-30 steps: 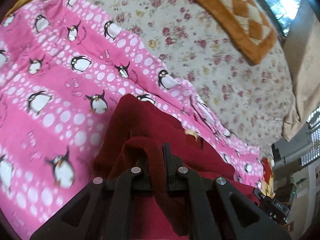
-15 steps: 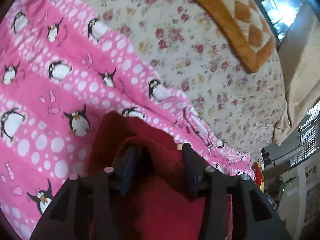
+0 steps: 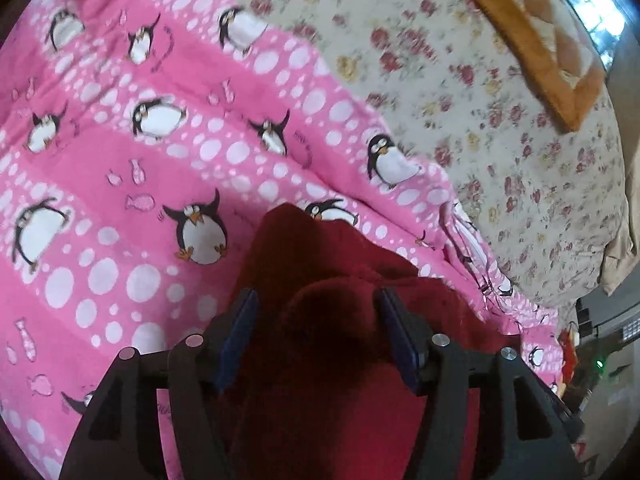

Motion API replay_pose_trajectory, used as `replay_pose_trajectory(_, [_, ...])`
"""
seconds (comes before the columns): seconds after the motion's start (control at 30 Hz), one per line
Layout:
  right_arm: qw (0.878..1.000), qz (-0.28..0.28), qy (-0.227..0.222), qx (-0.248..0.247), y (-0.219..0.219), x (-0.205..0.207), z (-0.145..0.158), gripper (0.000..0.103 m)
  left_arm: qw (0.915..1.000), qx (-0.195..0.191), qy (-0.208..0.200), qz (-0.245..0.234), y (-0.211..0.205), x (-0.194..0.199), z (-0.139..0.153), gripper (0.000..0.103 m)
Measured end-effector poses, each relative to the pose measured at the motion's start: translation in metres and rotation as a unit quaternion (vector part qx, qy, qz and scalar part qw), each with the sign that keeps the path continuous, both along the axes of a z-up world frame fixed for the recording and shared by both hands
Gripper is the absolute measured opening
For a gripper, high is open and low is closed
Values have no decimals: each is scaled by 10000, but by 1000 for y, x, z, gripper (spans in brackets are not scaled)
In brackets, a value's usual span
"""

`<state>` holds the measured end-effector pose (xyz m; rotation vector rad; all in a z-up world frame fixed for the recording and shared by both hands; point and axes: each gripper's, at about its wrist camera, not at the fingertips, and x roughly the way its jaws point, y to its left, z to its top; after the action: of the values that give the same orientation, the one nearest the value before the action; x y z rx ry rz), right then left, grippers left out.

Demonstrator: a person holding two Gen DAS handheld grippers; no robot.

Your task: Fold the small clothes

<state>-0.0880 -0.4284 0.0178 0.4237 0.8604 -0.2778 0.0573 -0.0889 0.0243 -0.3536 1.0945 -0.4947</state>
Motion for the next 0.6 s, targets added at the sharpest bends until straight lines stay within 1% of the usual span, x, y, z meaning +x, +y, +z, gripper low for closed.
replay_pose_trajectory(0.03, [9999,-129,-21,-58,-5,7,-3,54,10000,-78,47,21,2,1,1,41])
replay_pose_trajectory(0.07, [9996,-250,-96,-16,-10,10,-4,54,9998,-194,53,59,6,2,4,41])
replay_pose_trajectory(0.17, [9985,-418,-236,256,-18,7,-4,54,9983,-521,-155,207,21,1,20,41])
replay_pose_trajectory(0.23, [9982,-414,-294,316,-17,-4,2,54,9972,-609,-296,316,28,-2,27,45])
replay_pose_trajectory(0.3, [9984,-370,-313,304,-12,-17,11,56,9969,-636,-288,354,30,-4,28,45])
replay_pose_trajectory(0.33, [9984,-323,-356,292,-9,-27,16,58,9973,-614,-253,305,28,-4,27,45])
replay_pose_trajectory(0.37, [9985,-287,-384,266,-6,-33,21,59,9982,-510,-205,222,23,-5,24,45])
replay_pose_trajectory(0.47, [9992,-243,-315,81,1,-49,27,60,9997,-21,-96,206,11,-5,13,45])
replay_pose_trajectory(0.53, [9996,-234,-161,34,-1,-48,22,60,9997,140,-34,210,5,-1,2,45])
replay_pose_trajectory(0.6, [9991,-412,-24,-43,-7,-42,15,60,9990,320,10,312,4,4,-9,45])
